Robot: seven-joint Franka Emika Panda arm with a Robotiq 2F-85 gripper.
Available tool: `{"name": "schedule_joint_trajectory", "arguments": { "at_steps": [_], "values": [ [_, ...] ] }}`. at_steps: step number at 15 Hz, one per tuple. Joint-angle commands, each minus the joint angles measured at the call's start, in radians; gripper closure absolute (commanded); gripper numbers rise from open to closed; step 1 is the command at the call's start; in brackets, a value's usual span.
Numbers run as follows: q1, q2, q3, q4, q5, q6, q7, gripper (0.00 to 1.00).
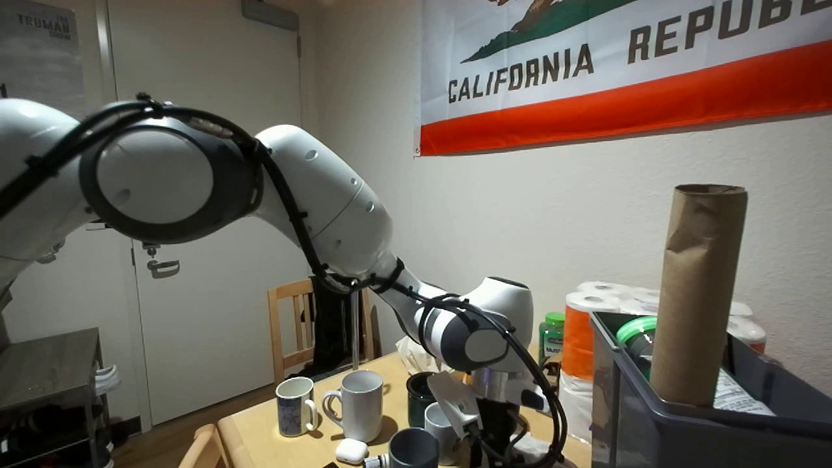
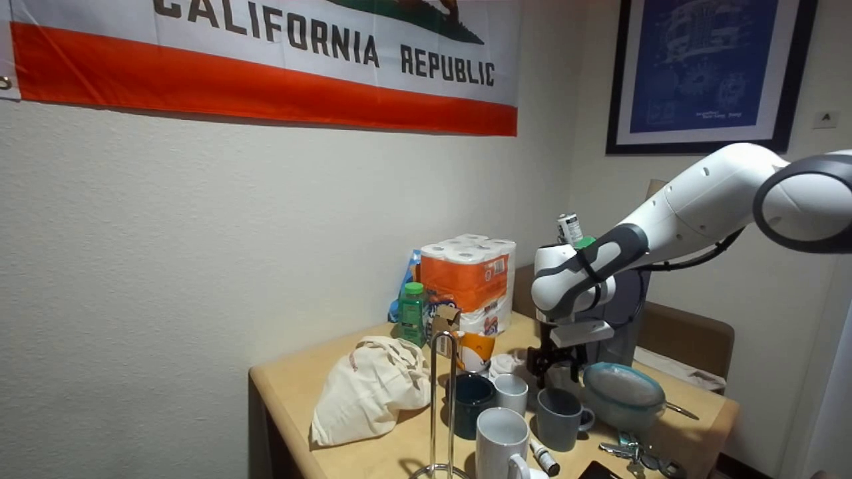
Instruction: Pick up the towel from the table, wipe the black cup and put the towel back on the table
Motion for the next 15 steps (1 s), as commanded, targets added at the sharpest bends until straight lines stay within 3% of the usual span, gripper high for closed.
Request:
{"name": "schedule_joint_trajectory", "arguments": {
  "at_steps": [1,3,11,15],
  "values": [
    [-0.006,0.054,-0.010,0.078,0.014,0.019,-0.016,0.25],
    [-0.006,0.073,-0.009,0.103,0.014,0.026,-0.015,0.34],
    [-0.003,0.113,-0.002,0.171,0.023,-0.035,0.001,0.97],
    [0.015,0.091,-0.008,0.208,0.019,-0.212,0.036,0.98]
  ]
}}
